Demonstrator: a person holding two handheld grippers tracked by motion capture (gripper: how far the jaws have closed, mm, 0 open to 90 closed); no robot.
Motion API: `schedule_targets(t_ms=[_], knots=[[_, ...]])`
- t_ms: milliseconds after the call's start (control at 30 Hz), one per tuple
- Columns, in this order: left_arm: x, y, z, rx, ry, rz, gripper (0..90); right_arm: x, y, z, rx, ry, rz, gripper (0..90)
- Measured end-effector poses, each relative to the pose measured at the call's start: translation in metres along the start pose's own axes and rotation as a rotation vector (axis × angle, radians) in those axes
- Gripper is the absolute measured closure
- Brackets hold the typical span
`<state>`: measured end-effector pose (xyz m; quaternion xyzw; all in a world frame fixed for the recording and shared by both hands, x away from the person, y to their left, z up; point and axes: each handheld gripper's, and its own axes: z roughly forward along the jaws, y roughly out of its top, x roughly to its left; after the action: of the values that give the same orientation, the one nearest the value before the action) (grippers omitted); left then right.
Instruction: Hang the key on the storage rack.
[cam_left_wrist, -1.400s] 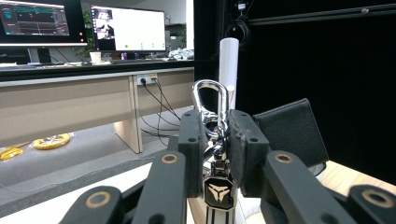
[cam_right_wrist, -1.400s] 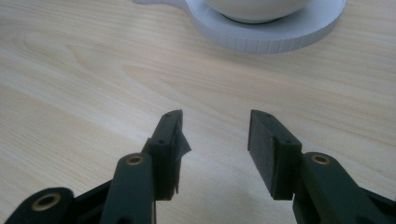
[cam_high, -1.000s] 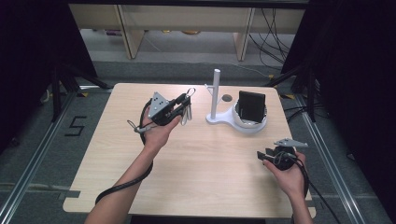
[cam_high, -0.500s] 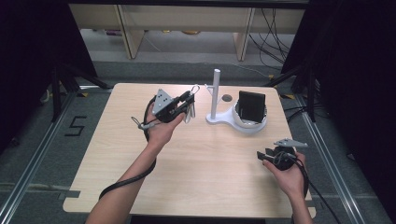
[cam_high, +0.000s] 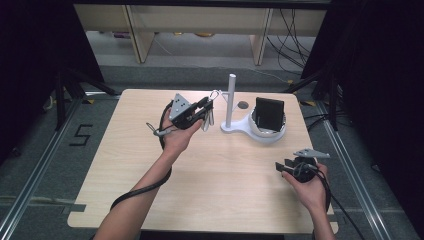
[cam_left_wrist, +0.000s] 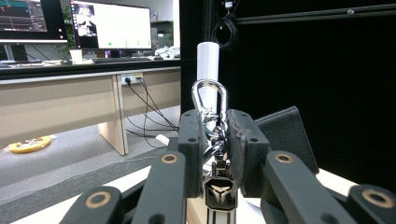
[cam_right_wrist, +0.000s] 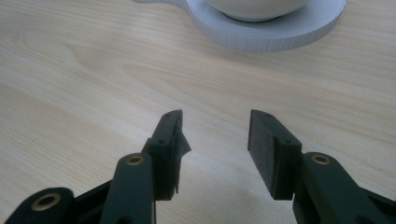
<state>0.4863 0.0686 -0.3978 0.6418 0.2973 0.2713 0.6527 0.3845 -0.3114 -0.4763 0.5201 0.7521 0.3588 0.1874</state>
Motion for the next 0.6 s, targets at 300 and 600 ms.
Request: schedule_targets(t_ms=[300, 600], knots=[[0.0, -0.001, 0.01, 0.012, -0.004, -0.002, 75.5, 0.0, 0.0, 0.0, -0.001, 0.001, -0.002, 56.1], [-0.001, -0.003, 0.017, 0.027, -0.003, -0.004, 75.5, 0.0, 0.0, 0.001, -0.012, 0.001, 0.0, 56.2]])
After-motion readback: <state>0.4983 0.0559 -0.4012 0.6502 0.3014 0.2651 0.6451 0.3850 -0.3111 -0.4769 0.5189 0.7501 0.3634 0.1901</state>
